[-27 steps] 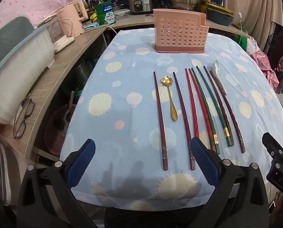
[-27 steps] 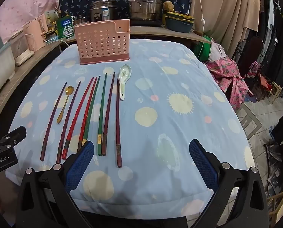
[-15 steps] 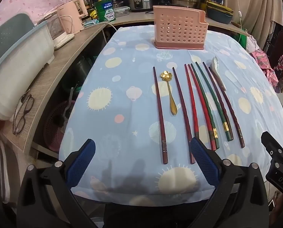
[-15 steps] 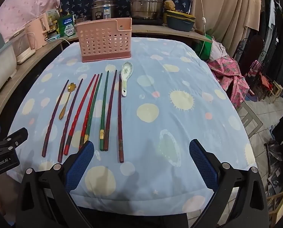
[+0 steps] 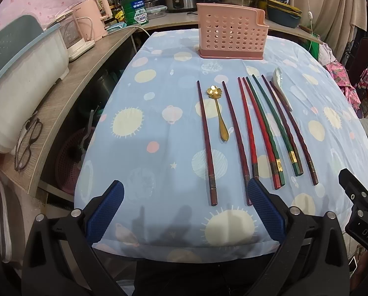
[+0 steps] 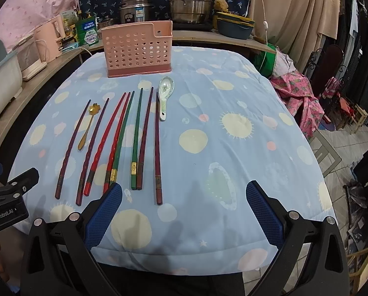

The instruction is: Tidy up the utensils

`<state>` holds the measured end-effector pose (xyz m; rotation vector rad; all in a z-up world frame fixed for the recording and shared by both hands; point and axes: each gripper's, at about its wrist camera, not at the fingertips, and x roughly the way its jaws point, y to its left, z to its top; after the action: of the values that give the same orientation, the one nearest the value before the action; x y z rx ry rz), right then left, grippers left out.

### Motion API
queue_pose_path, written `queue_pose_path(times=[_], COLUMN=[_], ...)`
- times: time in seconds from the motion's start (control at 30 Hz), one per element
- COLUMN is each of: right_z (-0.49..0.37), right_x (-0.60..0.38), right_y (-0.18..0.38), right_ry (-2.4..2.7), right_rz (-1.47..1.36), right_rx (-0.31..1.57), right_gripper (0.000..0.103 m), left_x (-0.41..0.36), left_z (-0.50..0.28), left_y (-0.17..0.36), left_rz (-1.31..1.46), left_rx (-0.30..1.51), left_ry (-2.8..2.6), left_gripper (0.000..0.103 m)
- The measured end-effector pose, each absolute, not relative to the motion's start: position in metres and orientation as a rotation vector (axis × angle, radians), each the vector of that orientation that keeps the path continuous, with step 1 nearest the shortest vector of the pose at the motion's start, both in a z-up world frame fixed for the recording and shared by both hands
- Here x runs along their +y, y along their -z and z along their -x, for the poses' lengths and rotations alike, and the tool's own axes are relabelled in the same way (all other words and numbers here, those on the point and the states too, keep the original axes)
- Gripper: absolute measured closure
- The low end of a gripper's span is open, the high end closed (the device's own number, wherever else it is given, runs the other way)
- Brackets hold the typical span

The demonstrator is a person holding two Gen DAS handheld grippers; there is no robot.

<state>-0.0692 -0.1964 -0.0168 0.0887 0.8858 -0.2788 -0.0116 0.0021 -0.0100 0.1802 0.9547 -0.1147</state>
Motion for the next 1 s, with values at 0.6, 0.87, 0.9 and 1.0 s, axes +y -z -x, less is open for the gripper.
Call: queue_pose_path(times=[0.6,0.87,0.9,1.0], right_z=[0.067,0.0662,0.0661,0.0661], right_x=[-0.195,-0.1942,-0.1943,-0.1941], right_y=[0.0179,0.0196,0.0196,0.0198], right_ry=[0.272,0.271,0.271,0.271], right_rz=[-0.088,-0.088,-0.088,-0.089], right_rx=[0.893,0.895,0.895,0.895], right_gripper=[0.007,0.007,0.007,0.007], left_x=[0.0034,0.0046,0.0047,0.0045], left_z=[0.0099,0.0099,0.0101,0.0109], left_y=[0.0091,0.0097,0.0096,0.0092], left_rz=[-0.184,-0.182,-0.182,-0.185], left_rx=[0.961,0.96,0.96,0.959], left_ry=[0.113,0.114,0.114,0.115], left_gripper=[0.007,0.007,0.007,0.007])
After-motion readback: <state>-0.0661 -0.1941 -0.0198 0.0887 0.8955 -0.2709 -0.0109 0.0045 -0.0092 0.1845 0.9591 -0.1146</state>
